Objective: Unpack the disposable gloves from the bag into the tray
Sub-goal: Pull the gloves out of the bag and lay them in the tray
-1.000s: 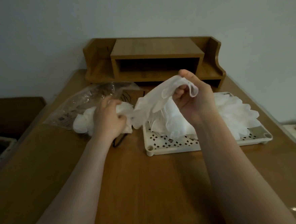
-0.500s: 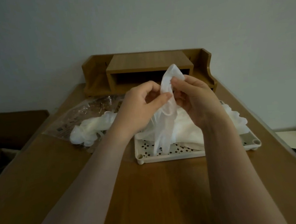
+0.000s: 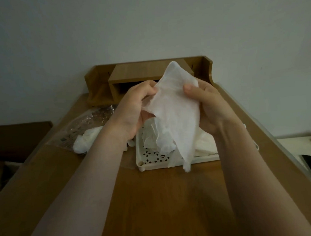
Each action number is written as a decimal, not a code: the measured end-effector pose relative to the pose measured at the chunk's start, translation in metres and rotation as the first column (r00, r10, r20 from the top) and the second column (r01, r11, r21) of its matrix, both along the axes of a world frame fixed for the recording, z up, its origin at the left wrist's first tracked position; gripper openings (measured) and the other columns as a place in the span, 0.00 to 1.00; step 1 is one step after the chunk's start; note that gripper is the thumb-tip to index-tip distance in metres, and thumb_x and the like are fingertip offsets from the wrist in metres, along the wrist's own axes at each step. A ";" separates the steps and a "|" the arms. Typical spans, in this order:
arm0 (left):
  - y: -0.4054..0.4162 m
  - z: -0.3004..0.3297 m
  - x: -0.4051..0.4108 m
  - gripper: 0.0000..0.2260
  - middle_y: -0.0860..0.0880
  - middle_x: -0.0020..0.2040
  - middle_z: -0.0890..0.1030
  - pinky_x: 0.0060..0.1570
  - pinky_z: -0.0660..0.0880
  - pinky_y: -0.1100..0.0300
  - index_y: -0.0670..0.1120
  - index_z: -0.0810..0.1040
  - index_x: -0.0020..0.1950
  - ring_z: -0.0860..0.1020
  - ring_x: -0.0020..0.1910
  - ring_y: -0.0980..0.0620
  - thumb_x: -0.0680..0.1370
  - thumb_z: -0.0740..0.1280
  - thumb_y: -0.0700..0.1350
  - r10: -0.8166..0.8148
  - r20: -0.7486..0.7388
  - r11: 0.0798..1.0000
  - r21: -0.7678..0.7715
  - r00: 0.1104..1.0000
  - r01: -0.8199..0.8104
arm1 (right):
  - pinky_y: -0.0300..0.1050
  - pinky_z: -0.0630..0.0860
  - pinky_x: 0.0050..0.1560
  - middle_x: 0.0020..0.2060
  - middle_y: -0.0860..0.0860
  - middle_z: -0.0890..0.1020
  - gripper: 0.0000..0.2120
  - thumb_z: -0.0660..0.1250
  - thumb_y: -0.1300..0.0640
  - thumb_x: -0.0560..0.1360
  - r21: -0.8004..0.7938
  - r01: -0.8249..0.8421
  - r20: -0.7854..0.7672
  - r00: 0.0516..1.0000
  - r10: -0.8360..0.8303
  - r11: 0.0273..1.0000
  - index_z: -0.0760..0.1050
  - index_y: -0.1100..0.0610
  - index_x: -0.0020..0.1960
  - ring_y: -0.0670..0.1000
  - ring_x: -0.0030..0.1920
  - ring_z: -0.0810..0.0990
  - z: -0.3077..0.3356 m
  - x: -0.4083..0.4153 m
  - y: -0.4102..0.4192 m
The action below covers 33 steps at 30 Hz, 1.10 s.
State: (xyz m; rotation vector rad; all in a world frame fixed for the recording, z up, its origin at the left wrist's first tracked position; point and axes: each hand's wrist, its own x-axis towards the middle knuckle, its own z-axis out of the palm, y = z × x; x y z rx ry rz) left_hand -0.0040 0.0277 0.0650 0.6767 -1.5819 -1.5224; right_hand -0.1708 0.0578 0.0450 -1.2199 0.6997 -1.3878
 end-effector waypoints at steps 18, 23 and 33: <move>-0.003 -0.036 -0.050 0.18 0.36 0.46 0.78 0.38 0.69 0.55 0.39 0.75 0.50 0.78 0.43 0.39 0.81 0.57 0.53 0.316 0.469 0.930 -0.326 0.825 -0.171 | 0.42 0.82 0.42 0.46 0.54 0.84 0.19 0.74 0.53 0.70 0.330 -0.435 -0.114 0.863 0.492 0.838 0.77 0.60 0.57 0.51 0.45 0.84 -0.029 -0.111 0.004; -0.016 -0.058 -0.059 0.13 0.48 0.36 0.73 0.31 0.64 0.60 0.45 0.70 0.45 0.71 0.33 0.53 0.82 0.54 0.52 0.495 0.577 0.841 -0.505 0.650 -0.192 | 0.42 0.82 0.36 0.42 0.53 0.83 0.08 0.63 0.58 0.75 0.442 -0.151 -0.338 0.885 0.320 0.884 0.81 0.57 0.48 0.50 0.40 0.84 -0.025 -0.128 0.003; -0.047 -0.084 -0.060 0.16 0.46 0.42 0.76 0.34 0.68 0.57 0.41 0.69 0.59 0.74 0.37 0.48 0.83 0.51 0.52 0.718 0.649 0.688 -0.717 0.250 -0.116 | 0.43 0.78 0.47 0.44 0.52 0.81 0.13 0.68 0.46 0.74 0.226 0.454 -0.845 0.532 -0.058 0.862 0.78 0.55 0.50 0.52 0.44 0.80 -0.038 -0.116 -0.036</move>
